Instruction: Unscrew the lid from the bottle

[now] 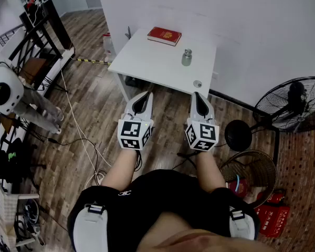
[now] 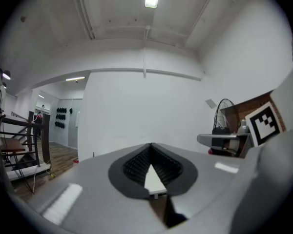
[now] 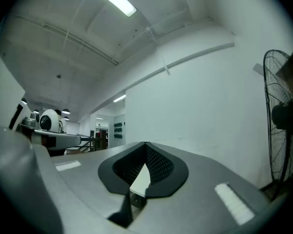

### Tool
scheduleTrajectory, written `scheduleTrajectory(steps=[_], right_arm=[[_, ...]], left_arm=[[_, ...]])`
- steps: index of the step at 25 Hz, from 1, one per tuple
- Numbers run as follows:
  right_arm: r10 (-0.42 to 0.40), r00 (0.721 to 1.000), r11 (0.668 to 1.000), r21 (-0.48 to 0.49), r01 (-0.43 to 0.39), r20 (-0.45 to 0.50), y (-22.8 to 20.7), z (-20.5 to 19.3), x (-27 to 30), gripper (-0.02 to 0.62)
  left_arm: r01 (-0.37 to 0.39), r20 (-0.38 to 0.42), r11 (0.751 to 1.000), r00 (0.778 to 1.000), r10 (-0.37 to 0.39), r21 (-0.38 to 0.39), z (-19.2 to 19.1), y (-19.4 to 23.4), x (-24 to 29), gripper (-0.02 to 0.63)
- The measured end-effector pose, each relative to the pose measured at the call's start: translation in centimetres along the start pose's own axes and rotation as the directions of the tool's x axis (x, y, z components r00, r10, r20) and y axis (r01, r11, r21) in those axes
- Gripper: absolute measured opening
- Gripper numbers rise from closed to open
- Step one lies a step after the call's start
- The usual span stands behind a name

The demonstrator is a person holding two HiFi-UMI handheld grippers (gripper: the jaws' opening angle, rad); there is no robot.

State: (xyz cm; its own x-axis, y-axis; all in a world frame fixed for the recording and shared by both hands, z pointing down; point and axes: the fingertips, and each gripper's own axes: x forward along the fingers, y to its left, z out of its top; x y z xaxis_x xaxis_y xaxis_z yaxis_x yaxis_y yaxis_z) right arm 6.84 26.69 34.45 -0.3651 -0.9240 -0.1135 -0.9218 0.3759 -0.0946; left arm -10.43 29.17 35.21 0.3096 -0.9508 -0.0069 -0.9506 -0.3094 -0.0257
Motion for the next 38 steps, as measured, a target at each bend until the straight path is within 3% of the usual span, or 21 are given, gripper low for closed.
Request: scheduleTrajectory(steps=[22, 30, 38], right_arm=[[0.014, 1.000, 1.000, -0.004, -0.014, -0.027, -7.0, -0.6, -0.9, 0.002], [0.045, 0.998, 0.999, -0.027, -0.046, -0.042, -7.9, -2.6, 5.4, 0.002], [0.008, 1.000, 0.999, -0.032, -0.009, -0.029, -10.5, -3.7, 12.7, 0.002]], left_arm=[[-0.039, -0.049, 0.999, 0.998, 0.038, -0.016, -2.5, -5.9, 3.2, 0.054], [-0.060, -0.027, 0.998, 0.998, 0.059, -0.028, -3.5, -2.8, 8.9, 0.054], [0.014, 0.020, 0.999, 1.000, -0.013, -0.035, -4.1, 0.4, 16.9, 0.054]])
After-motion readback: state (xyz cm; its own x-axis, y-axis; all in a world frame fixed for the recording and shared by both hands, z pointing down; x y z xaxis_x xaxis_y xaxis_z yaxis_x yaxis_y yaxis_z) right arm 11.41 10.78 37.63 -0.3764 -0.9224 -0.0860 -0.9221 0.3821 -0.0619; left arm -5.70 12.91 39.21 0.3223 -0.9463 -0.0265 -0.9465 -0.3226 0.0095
